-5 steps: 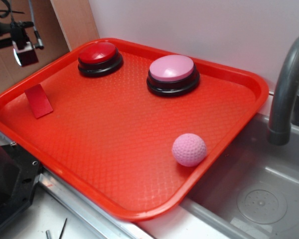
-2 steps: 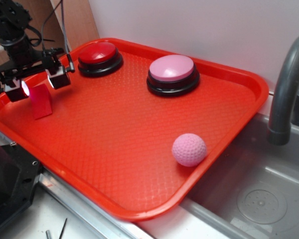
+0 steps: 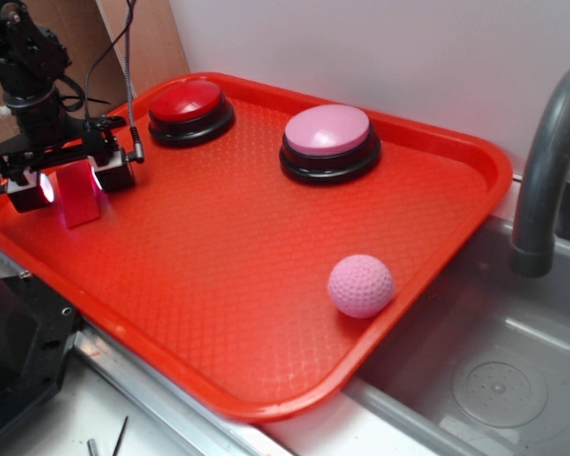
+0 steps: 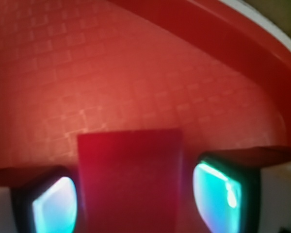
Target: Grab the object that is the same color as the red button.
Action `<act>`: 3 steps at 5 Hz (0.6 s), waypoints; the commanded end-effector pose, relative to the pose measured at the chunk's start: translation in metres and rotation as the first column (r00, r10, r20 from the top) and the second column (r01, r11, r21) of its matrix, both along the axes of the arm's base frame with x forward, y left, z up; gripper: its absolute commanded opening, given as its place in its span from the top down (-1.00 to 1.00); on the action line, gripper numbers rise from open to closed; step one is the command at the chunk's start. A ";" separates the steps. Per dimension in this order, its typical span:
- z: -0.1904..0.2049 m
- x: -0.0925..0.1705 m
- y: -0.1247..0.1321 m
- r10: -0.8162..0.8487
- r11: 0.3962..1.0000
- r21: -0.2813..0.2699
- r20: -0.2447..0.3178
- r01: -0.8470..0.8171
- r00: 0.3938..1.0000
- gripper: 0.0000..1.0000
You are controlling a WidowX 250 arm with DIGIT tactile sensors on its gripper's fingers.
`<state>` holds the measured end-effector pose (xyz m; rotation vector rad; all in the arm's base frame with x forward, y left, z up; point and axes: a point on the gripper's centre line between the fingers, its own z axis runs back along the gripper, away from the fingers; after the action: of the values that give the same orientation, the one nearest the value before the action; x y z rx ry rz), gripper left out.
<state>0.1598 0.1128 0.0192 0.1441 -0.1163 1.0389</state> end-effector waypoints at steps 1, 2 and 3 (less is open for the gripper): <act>-0.004 -0.012 0.005 -0.078 0.996 -0.035 0.015 0.078 0.997 1.00; -0.003 -0.007 0.005 -0.141 0.989 -0.037 0.016 0.142 0.990 1.00; 0.047 0.005 -0.010 -0.349 0.937 0.037 0.029 0.348 0.937 1.00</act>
<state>0.1708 0.0972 0.0529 0.1200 -0.1429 0.6930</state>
